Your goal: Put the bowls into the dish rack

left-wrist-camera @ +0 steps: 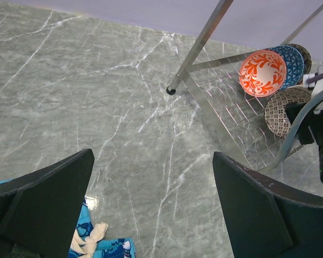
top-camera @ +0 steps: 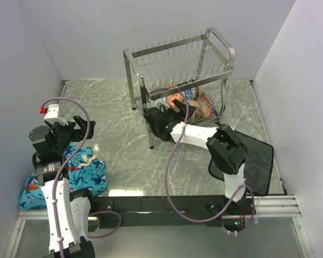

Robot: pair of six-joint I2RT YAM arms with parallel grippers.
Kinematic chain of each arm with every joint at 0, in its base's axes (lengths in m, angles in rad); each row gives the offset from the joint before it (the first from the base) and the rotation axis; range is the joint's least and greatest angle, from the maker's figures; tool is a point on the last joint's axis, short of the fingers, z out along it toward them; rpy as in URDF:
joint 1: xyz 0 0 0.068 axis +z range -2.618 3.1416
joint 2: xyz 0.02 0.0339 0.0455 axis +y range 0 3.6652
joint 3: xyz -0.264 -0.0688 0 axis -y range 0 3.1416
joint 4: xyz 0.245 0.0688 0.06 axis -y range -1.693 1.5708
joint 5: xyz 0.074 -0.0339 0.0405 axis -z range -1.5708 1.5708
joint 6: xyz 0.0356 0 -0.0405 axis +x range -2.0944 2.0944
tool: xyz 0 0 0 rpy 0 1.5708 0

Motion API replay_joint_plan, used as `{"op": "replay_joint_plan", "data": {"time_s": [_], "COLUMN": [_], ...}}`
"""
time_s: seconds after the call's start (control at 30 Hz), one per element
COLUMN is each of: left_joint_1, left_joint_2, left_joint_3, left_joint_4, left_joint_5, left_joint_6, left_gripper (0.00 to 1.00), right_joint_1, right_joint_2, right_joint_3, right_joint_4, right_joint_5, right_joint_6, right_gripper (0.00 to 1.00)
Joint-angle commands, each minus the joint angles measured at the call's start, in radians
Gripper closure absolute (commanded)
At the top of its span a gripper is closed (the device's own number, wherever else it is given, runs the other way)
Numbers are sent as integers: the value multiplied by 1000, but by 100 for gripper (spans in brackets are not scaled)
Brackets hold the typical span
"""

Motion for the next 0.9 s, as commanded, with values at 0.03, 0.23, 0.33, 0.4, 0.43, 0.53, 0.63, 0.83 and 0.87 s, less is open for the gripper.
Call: {"op": "replay_joint_plan", "data": {"time_s": [0.03, 0.23, 0.33, 0.4, 0.43, 0.53, 0.63, 0.83, 0.87], "left_joint_1": [4, 3, 3, 4, 4, 3, 4, 4, 4], "left_joint_2": [-12, -3, 3, 9, 11, 17, 23, 29, 31], "left_joint_3": [18, 12, 12, 12, 15, 15, 16, 15, 16], "left_joint_4": [17, 25, 34, 37, 37, 37, 37, 37, 37], "left_joint_5": [12, 12, 14, 14, 14, 14, 17, 15, 14], "left_joint_6": [-1, -5, -8, -10, -8, -8, -8, -5, -8], "left_gripper": [1, 1, 1, 1, 1, 1, 1, 0, 1], "right_joint_1": [7, 11, 13, 13, 13, 11, 11, 7, 5], "right_joint_2": [-17, -20, -21, -39, -47, -76, -95, -133, -141], "right_joint_3": [181, 218, 235, 213, 201, 160, 140, 117, 112], "right_joint_4": [-462, -496, -533, -504, -492, -438, -421, -421, -424], "right_joint_5": [-39, -111, -139, -162, -172, -208, -237, -281, -298], "right_joint_6": [433, 490, 532, 529, 526, 516, 524, 561, 579], "right_gripper": [3, 4, 4, 4, 4, 5, 5, 5, 6]}}
